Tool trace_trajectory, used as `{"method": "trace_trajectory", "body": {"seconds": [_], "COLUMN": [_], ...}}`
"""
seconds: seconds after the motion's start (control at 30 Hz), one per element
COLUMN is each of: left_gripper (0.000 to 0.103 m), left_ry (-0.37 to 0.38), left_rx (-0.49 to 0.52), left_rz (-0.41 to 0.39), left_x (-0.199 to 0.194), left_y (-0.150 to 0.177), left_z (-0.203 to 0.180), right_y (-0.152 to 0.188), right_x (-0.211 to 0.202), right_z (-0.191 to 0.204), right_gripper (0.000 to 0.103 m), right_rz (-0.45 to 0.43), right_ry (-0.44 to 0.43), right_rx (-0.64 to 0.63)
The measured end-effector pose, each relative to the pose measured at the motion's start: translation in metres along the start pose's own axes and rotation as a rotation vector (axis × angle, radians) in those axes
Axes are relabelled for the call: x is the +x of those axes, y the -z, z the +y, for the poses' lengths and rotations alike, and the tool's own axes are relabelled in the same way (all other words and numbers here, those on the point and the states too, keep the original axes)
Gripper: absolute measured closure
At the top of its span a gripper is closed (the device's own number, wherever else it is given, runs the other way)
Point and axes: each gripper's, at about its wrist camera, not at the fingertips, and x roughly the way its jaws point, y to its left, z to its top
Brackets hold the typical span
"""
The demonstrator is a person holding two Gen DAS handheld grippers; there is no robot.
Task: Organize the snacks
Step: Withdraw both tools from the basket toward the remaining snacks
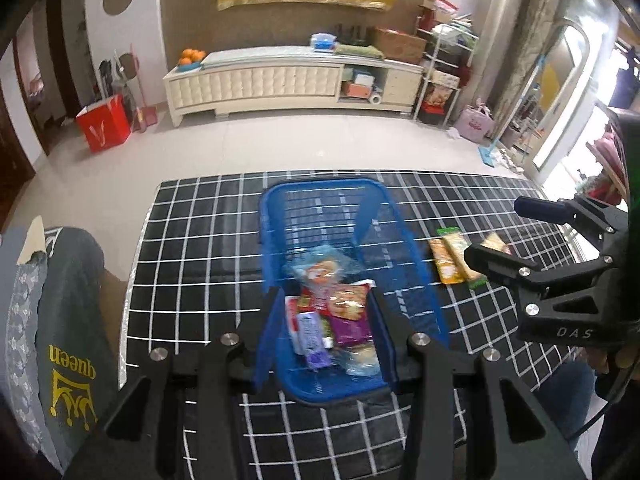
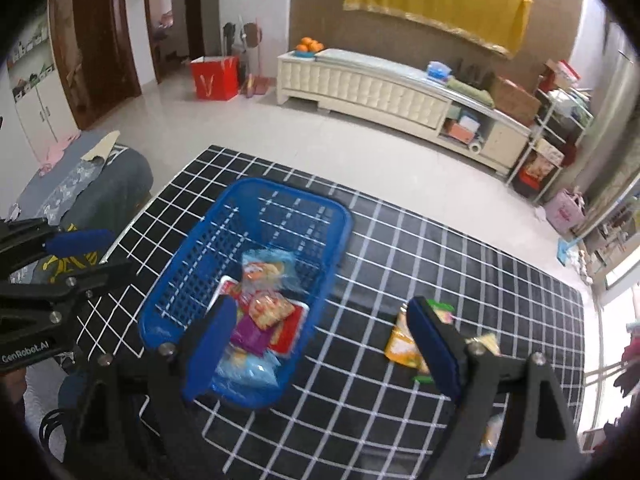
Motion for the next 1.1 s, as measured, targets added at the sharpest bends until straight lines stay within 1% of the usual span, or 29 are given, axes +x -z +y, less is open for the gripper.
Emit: {"method": "trace_trajectory", "body": {"seconds": [0.27, 0.3, 0.33, 0.37, 0.4, 0.43, 0.53, 0.67, 0.93, 0.97, 1.03, 1.1], "left_gripper": [0.063, 0.060, 0.051, 0.048, 0.048, 0.048, 0.040, 0.040, 0.039, 0.037, 0.033, 0.032], "left_ry": [0.029, 0.029, 0.030, 0.033, 0.037, 0.045, 0.061, 0.075, 0.125, 0.128, 0.134, 0.145], "left_rx": [0.094, 0.100, 0.107, 0.115, 0.122, 0.130, 0.139, 0.155, 0.184, 0.187, 0.182, 0.178], "left_rz": [-0.015, -0.017, -0.021, -0.032, -0.035, -0.028, -0.016, 0.007, 0.058, 0.062, 0.068, 0.072], "left_x": [-0.010, -0.010, -0.010, -0.009, -0.009, -0.006, 0.003, 0.015, 0.045, 0.049, 0.059, 0.071], "left_y": [0.003, 0.003, 0.004, 0.003, 0.003, 0.002, 0.000, 0.001, 0.004, 0.005, 0.006, 0.008], "left_z": [-0.069, -0.076, -0.083, -0.091, -0.099, -0.108, -0.127, -0.157, -0.217, -0.224, -0.239, -0.254], "right_y": [0.034, 0.040, 0.043, 0.047, 0.052, 0.055, 0.068, 0.088, 0.137, 0.142, 0.155, 0.166], "right_x": [-0.035, -0.039, -0.041, -0.044, -0.045, -0.046, -0.049, -0.049, -0.041, -0.040, -0.033, -0.027], "right_z": [-0.055, -0.066, -0.073, -0.080, -0.089, -0.095, -0.114, -0.139, -0.199, -0.205, -0.220, -0.231], "right_gripper": [0.014, 0.014, 0.014, 0.014, 0.014, 0.014, 0.014, 0.014, 0.014, 0.014, 0.014, 0.014], "right_rz": [-0.021, -0.024, -0.024, -0.023, -0.021, -0.020, -0.014, -0.003, 0.054, 0.048, 0.069, 0.089], "right_ry": [0.039, 0.047, 0.052, 0.058, 0.065, 0.068, 0.078, 0.085, 0.100, 0.096, 0.107, 0.117], "right_rx": [0.098, 0.117, 0.128, 0.140, 0.155, 0.164, 0.191, 0.229, 0.325, 0.334, 0.357, 0.369]}}
